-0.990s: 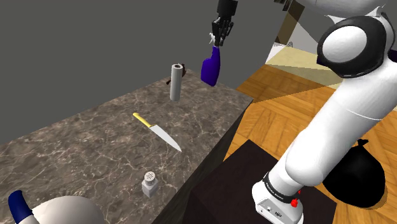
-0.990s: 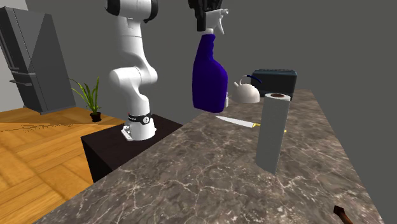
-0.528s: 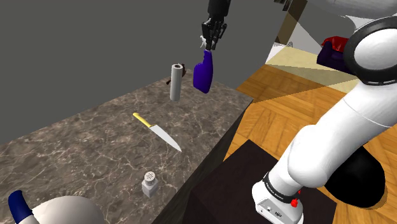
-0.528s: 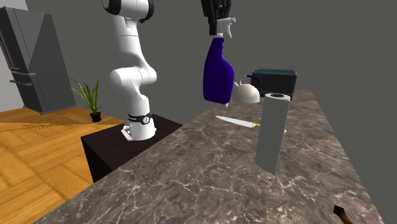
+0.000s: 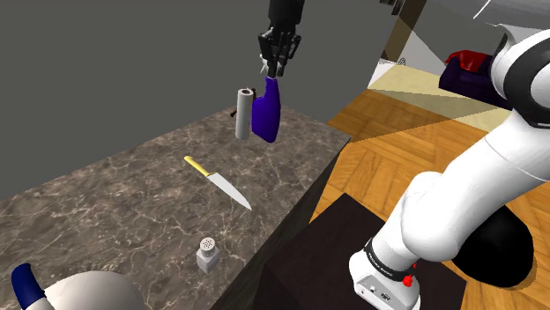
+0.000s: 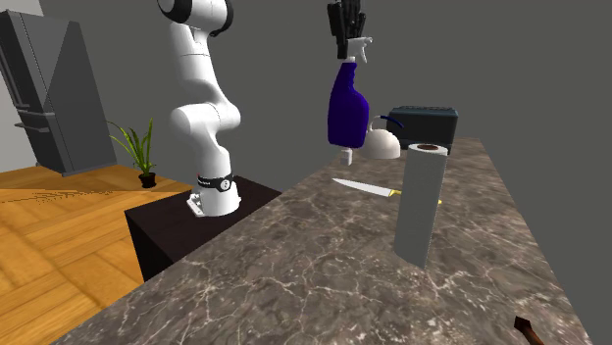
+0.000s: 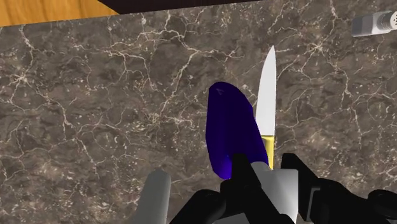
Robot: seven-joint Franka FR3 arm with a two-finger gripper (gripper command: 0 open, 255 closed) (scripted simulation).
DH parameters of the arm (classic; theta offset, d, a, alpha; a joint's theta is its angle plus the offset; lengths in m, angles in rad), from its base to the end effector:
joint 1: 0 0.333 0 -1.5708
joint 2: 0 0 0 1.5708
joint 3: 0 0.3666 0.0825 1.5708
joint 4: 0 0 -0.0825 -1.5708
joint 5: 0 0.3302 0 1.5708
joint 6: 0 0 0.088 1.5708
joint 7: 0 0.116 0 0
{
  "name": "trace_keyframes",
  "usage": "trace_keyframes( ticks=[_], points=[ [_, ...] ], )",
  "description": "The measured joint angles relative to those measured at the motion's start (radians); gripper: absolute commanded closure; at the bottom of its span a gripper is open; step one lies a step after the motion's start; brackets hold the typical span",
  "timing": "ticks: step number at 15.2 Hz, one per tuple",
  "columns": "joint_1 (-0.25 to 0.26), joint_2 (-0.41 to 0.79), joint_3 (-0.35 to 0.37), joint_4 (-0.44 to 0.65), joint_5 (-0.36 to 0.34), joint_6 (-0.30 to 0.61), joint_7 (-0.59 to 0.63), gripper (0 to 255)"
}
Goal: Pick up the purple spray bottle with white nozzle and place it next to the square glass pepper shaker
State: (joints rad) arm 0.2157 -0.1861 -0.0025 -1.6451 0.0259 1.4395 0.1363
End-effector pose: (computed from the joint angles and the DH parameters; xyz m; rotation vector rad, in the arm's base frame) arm 0.4078 0.0915 0.7097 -3.1165 -0.1249 0.0370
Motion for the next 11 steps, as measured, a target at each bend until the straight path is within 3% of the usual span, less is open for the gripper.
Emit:
trace_keyframes(
  ticks=[11],
  points=[
    [0.109,0.033,0.166,0.035,0.029,0.008,0.276,255]
  ],
)
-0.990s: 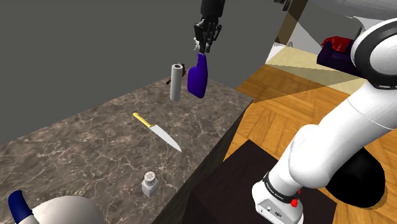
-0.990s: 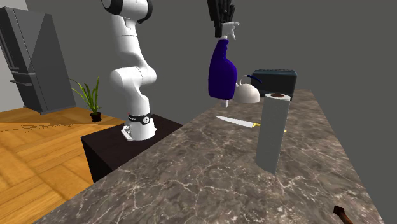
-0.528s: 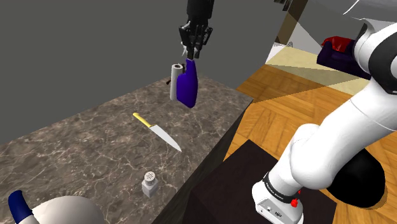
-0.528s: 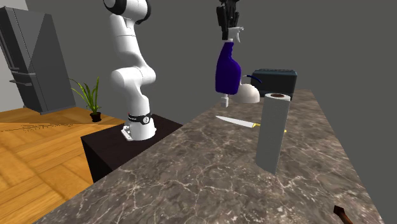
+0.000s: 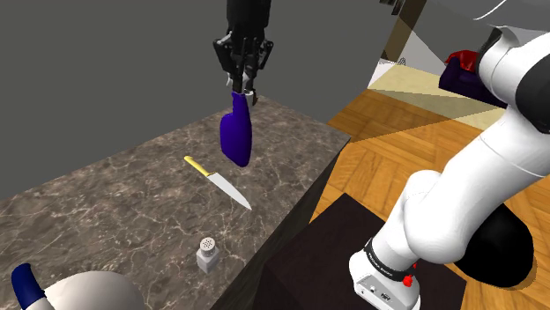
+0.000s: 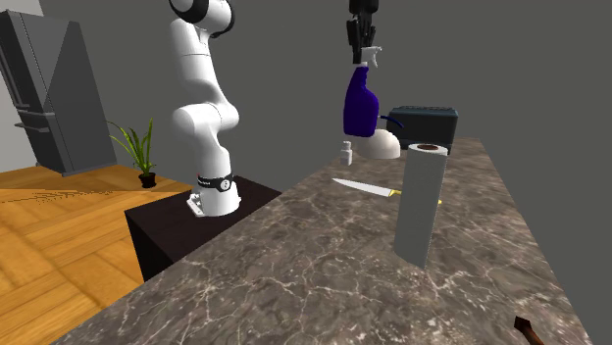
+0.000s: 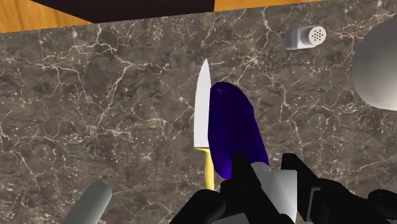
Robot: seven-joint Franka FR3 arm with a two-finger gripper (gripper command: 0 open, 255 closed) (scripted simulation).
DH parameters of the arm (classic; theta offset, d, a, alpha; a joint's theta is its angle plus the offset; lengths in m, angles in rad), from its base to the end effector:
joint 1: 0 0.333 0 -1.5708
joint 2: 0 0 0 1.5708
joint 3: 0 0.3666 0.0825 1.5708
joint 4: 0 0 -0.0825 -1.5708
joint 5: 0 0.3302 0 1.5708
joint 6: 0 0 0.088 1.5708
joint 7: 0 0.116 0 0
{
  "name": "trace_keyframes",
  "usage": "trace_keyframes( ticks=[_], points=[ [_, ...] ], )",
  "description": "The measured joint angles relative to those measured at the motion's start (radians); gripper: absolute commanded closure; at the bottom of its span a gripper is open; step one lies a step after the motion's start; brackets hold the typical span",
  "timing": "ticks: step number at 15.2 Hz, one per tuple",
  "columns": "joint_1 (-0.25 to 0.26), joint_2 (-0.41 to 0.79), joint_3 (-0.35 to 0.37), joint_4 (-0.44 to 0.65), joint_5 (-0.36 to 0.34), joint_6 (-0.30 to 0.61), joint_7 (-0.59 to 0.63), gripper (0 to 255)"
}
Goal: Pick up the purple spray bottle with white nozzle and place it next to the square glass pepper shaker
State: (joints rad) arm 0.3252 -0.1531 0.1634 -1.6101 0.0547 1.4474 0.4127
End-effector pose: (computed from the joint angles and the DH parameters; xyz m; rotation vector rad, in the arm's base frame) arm 0.3742 0.2164 0.7095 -3.1174 -0.1252 0.0364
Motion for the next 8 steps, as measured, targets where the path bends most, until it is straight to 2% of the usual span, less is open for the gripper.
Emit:
trace_keyframes(
  ticks=[7,8],
  points=[
    [0.075,0.081,0.104,0.082,-0.004,0.005,0.18,255],
    [0.089,0.108,0.121,0.119,-0.01,-0.005,0.211,255]
  ],
)
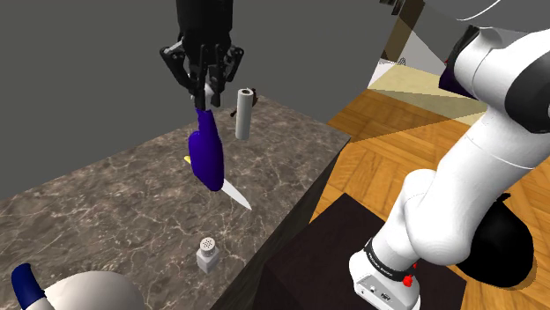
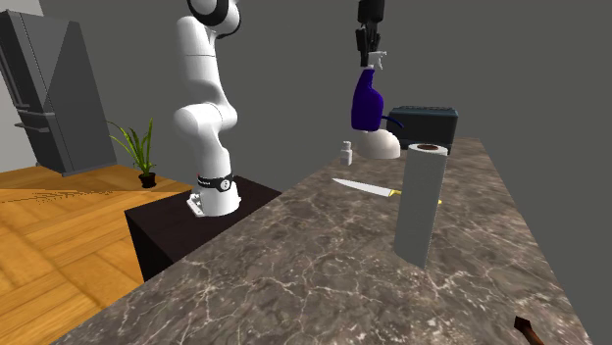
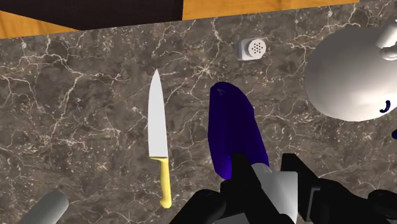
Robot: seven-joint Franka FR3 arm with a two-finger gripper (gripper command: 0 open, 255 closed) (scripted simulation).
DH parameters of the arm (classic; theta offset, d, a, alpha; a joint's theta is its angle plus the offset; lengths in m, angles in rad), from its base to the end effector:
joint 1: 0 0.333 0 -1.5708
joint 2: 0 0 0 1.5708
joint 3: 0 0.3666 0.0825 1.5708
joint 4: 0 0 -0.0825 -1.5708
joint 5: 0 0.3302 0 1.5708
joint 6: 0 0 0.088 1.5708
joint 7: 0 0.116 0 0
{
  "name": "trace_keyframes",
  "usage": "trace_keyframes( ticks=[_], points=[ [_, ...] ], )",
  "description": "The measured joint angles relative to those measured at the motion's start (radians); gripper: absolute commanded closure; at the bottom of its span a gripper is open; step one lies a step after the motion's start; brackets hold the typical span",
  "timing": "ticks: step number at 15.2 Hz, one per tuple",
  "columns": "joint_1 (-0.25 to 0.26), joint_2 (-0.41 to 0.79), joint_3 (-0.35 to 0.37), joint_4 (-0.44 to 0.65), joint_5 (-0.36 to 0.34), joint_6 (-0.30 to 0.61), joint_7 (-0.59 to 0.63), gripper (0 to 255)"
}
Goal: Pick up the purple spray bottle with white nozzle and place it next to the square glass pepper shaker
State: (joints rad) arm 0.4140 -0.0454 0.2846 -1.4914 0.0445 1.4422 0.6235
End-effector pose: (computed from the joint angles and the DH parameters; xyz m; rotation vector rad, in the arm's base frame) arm 0.3543 0.3110 0.7088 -3.1175 -0.1253 0.0371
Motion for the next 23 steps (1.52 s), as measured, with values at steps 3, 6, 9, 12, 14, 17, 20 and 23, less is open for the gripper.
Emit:
trace_keyframes(
  ticks=[3,6,9,12,14,17,20,23],
  points=[
    [0.01,-0.003,0.011,-0.032,0.002,0.031,0.022,255],
    [0.01,-0.015,0.011,-0.086,0.005,0.073,0.02,255],
    [0.009,-0.03,0.01,-0.144,0.009,0.116,0.015,255],
    [0.009,-0.046,0.008,-0.202,0.014,0.159,0.011,255],
    [0.008,-0.043,0.008,-0.221,0.013,0.181,0.009,255],
    [0.009,-0.051,0.009,-0.276,0.016,0.228,0.007,255],
    [0.01,-0.063,0.009,-0.328,0.019,0.268,0.004,255],
    [0.01,-0.062,0.009,-0.369,0.02,0.309,0.003,255]
  ],
)
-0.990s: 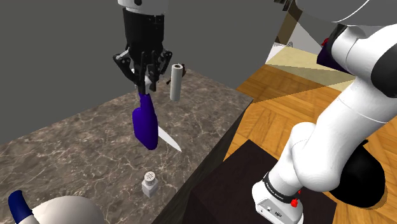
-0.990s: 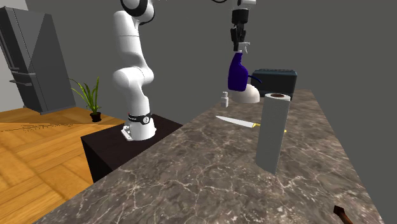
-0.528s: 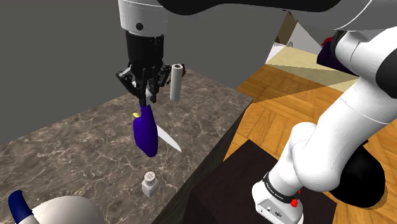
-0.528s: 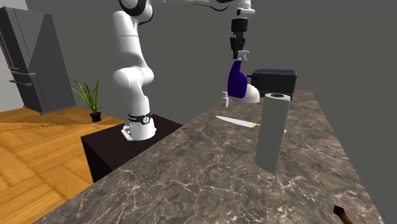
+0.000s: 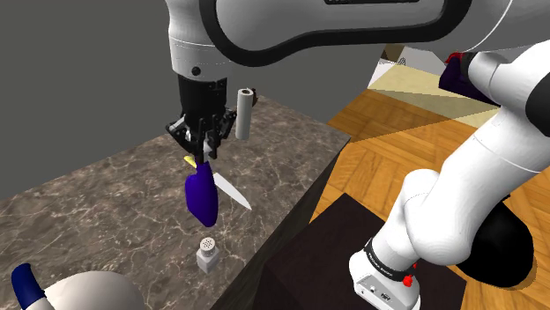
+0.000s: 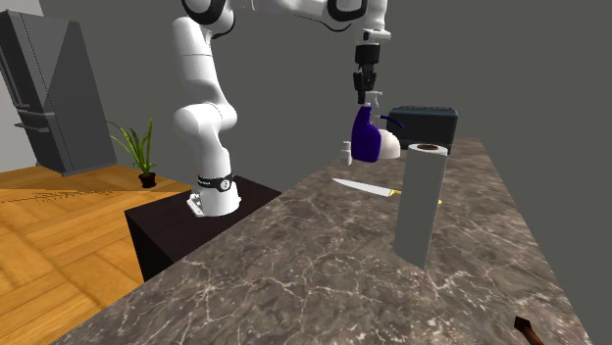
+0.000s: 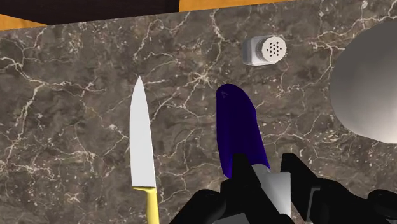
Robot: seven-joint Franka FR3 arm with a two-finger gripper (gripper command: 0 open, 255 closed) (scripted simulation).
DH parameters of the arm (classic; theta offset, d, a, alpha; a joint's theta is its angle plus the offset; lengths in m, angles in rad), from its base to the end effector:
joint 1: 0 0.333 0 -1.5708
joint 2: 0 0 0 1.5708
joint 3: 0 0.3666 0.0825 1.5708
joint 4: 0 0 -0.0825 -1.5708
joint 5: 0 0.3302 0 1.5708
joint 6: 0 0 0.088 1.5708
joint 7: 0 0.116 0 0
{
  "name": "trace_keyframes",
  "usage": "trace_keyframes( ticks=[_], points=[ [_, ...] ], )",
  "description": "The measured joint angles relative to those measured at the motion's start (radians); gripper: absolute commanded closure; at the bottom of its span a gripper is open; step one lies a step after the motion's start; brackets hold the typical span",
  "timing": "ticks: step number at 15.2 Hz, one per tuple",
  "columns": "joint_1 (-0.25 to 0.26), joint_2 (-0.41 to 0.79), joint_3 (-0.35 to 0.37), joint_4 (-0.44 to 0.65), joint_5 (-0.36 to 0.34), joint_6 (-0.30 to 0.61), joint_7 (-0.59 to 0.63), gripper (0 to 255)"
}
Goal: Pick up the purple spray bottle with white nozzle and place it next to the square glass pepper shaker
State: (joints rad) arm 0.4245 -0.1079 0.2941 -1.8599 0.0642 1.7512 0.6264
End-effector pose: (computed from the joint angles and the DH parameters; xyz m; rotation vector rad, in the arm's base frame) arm 0.3455 0.3211 0.6096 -3.1172 -0.1229 0.0373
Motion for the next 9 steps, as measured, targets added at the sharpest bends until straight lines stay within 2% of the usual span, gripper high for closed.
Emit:
trace_keyframes(
  ticks=[6,9],
  points=[
    [0.001,0.007,0.002,-0.076,-0.001,0.082,-0.002,255],
    [0.001,0.004,0.002,-0.089,0.0,0.093,-0.003,255]
  ],
)
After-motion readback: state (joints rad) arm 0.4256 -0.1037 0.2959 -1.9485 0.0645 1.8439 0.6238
